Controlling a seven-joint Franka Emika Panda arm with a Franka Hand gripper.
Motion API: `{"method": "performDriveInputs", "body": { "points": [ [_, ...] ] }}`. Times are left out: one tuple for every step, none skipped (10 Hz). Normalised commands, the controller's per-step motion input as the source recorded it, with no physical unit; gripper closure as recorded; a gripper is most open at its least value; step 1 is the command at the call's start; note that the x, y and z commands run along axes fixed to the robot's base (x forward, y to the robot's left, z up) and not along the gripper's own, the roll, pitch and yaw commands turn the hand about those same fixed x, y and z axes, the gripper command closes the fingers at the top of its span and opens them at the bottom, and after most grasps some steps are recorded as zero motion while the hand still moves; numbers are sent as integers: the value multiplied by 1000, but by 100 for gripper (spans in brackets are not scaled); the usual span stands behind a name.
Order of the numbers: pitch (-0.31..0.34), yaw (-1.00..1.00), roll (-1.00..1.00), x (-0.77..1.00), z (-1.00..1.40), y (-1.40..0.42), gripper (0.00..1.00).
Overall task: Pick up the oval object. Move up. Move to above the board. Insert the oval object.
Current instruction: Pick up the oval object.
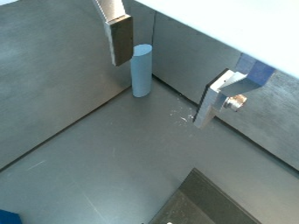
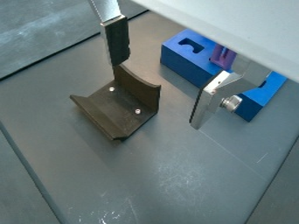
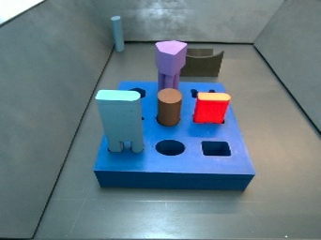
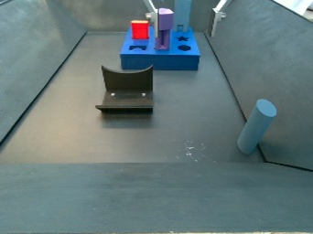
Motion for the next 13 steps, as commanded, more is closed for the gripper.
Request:
{"method": "performDriveInputs", "body": {
  "points": [
    [-234, -23, -126, -734, -126, 603, 0],
    [-167, -17, -64, -849, -191, 649, 0],
    [-114, 0, -57, -909, -137, 657, 0],
    [-113, 0, -70, -954, -140, 629, 0],
    [-126, 0, -91, -989, -283, 594, 0],
    [-150, 0, -100, -1000, -351, 574, 0],
    [-151, -83, -174, -937, -697, 577, 0],
    [-100, -251, -183, -957, -854, 440, 0],
    [-91, -246, -140, -991, -769, 449, 0],
    [-114, -189, -140, -920, -394, 449, 0],
    [-76, -206, -267, -57, -523, 354, 0],
    [-34, -183, -294, 223, -509, 237, 0],
    [0, -231, -261, 420, -414, 0, 0]
  ]
}}
